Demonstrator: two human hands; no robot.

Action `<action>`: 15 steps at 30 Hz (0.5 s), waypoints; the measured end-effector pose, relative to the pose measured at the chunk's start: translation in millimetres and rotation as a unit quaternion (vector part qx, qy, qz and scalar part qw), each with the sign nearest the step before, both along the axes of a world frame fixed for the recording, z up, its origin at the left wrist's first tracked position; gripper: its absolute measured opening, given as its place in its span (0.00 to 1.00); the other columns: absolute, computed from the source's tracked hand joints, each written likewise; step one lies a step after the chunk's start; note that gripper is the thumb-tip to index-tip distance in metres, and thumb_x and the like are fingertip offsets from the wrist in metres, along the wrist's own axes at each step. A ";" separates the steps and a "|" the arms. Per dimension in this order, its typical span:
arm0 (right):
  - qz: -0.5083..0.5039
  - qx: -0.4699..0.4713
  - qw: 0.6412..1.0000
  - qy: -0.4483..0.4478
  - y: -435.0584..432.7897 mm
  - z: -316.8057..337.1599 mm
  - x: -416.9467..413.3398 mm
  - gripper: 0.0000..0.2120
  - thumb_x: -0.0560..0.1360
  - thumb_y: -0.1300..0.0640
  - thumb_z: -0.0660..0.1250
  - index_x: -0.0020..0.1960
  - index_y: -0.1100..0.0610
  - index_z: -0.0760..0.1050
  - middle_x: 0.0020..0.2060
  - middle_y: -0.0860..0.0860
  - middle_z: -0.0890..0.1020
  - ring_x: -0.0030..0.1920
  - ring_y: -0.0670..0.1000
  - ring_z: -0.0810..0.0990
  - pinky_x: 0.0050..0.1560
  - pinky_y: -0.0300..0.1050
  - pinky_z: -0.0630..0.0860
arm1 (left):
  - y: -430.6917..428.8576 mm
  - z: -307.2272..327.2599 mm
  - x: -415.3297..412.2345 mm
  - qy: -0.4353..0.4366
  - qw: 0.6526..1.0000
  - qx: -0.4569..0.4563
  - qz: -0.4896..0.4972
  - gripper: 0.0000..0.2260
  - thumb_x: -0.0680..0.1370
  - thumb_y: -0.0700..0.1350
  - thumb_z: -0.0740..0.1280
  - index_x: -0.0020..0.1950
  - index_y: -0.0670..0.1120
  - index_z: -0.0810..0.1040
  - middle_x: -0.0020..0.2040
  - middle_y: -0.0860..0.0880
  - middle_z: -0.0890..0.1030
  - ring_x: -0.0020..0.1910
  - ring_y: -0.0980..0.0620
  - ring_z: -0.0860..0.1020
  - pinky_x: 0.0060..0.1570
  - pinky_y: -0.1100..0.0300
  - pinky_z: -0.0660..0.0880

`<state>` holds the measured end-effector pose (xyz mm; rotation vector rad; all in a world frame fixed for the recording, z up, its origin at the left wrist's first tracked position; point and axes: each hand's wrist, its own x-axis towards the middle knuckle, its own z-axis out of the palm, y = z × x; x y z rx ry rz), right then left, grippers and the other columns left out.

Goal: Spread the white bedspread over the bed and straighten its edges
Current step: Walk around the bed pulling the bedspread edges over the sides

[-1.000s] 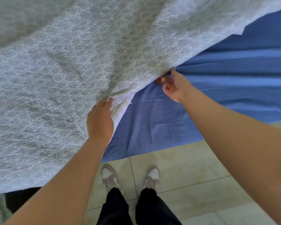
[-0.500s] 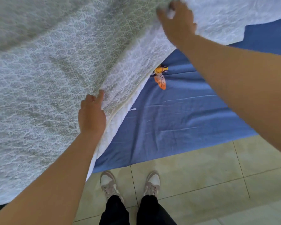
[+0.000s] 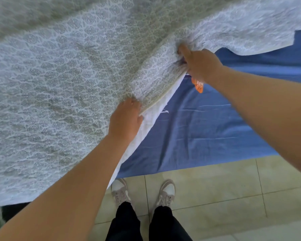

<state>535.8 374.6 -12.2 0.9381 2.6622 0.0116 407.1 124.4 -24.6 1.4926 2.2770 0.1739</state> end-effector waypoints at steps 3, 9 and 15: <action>-0.013 -0.052 0.998 -0.017 6.3 -2.6 7.4 0.14 0.74 0.68 0.61 0.59 0.63 0.73 0.48 0.64 0.80 0.47 0.65 0.78 0.44 0.54 0.73 | 9.6 2.7 -8.6 -0.036 0.999 0.007 0.040 0.07 0.79 0.39 0.63 0.54 0.44 0.78 0.42 0.49 0.76 0.37 0.49 0.74 0.35 0.59 0.70; -0.011 -0.169 0.952 -0.254 -21.5 17.1 61.1 0.10 0.79 0.54 0.63 0.60 0.52 0.76 0.56 0.53 0.79 0.54 0.56 0.76 0.50 0.46 0.68 | 8.4 4.5 13.7 -0.141 0.982 -0.098 -0.075 0.11 0.76 0.41 0.68 0.35 0.48 0.70 0.32 0.52 0.70 0.31 0.53 0.69 0.30 0.60 0.62; -0.089 -0.272 0.895 -0.341 -77.1 21.0 181.7 0.09 0.82 0.52 0.56 0.52 0.52 0.75 0.47 0.51 0.78 0.44 0.52 0.76 0.49 0.47 0.71 | 1.1 6.5 78.4 -0.232 0.934 -0.185 -0.198 0.06 0.74 0.40 0.69 0.37 0.44 0.77 0.35 0.45 0.76 0.33 0.47 0.73 0.33 0.60 0.66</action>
